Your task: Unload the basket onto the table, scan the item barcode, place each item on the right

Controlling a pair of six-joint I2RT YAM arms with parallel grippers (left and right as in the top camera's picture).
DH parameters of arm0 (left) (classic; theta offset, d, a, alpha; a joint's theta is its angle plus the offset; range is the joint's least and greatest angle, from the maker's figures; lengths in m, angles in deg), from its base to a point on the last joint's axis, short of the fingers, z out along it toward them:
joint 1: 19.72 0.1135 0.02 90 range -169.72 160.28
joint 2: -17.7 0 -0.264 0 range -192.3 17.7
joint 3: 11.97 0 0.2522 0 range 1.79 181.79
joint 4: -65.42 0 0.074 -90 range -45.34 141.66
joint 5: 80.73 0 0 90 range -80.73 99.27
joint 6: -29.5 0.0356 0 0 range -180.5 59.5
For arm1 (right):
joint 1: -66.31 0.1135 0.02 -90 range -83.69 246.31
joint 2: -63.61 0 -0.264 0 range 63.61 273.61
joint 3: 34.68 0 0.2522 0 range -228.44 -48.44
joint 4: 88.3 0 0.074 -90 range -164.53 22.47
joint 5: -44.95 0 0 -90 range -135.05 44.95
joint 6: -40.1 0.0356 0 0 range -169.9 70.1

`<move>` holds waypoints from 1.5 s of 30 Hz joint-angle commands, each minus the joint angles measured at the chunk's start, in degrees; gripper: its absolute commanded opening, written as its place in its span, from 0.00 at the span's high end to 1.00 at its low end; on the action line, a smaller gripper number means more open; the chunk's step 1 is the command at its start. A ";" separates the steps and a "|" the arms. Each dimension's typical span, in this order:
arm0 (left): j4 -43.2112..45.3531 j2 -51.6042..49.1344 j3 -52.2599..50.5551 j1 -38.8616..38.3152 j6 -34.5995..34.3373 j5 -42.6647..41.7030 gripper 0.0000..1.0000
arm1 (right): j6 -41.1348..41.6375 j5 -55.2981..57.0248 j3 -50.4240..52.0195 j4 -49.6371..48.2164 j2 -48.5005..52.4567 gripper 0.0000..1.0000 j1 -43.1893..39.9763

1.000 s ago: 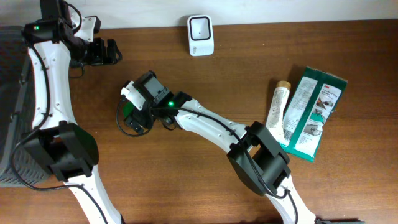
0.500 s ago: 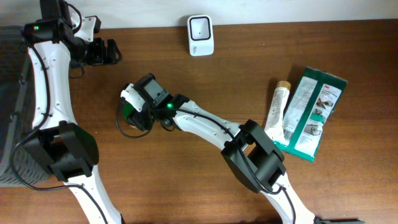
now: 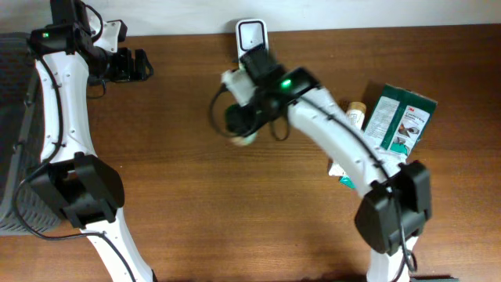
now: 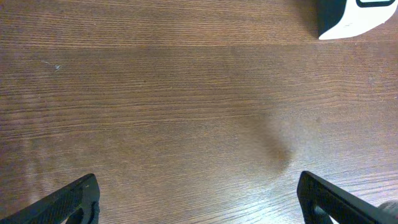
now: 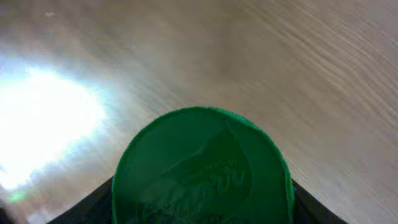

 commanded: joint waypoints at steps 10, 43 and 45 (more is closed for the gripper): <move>-0.04 0.35 0.98 0.20 -0.50 -0.81 0.01 | -6.88 4.83 9.46 -1.84 3.10 0.36 -3.82; -0.04 0.35 0.98 0.20 -0.50 -0.81 0.01 | 43.21 19.02 1.60 4.22 4.63 0.01 -0.39; -0.04 0.35 0.98 0.20 -0.50 -0.81 0.01 | 43.21 18.99 1.66 4.24 5.33 0.02 -0.37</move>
